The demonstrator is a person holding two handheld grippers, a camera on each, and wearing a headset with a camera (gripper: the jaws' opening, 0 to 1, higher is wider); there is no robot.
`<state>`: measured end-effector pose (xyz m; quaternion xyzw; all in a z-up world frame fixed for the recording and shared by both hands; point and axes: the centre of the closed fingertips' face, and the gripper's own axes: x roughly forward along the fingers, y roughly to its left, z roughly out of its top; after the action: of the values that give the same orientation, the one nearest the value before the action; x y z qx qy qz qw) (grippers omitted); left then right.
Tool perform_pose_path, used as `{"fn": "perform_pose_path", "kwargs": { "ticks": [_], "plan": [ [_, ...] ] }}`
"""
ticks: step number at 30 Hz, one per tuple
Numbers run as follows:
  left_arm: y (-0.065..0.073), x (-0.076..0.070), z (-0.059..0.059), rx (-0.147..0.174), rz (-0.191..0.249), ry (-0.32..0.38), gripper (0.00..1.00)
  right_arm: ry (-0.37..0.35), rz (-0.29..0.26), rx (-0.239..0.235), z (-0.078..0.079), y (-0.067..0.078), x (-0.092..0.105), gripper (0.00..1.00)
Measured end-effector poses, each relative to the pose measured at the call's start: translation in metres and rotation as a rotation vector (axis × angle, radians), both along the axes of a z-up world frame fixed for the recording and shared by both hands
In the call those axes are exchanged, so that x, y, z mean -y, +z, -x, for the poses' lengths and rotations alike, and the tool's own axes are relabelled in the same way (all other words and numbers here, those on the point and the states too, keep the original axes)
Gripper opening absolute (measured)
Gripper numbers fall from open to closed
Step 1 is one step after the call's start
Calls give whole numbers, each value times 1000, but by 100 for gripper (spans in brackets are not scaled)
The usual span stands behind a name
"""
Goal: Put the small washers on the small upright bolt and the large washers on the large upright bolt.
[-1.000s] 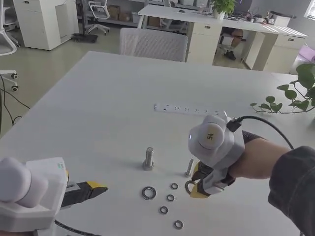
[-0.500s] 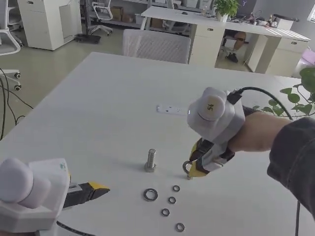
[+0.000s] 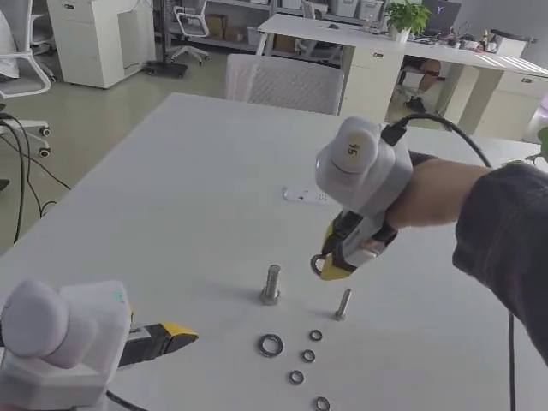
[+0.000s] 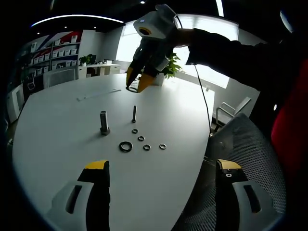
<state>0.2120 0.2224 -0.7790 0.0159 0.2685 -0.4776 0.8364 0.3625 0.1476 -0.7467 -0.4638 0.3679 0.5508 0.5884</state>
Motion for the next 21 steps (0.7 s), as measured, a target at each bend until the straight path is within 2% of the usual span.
{"fn": "perform_pose_path", "kwargs": {
  "ticks": [9,13,21],
  "plan": [
    [-2,-3,-1,-7,-3,7,91,30,7,-7,-12,-4,-23,23],
    [-3,-4,-3,-9,-2,14,91,37,12,-12,-23,-9,-28,22],
    [-6,-4,-4,-18,-2,16,91,52,23,-23,-28,-15,-35,22]
  ]
}}
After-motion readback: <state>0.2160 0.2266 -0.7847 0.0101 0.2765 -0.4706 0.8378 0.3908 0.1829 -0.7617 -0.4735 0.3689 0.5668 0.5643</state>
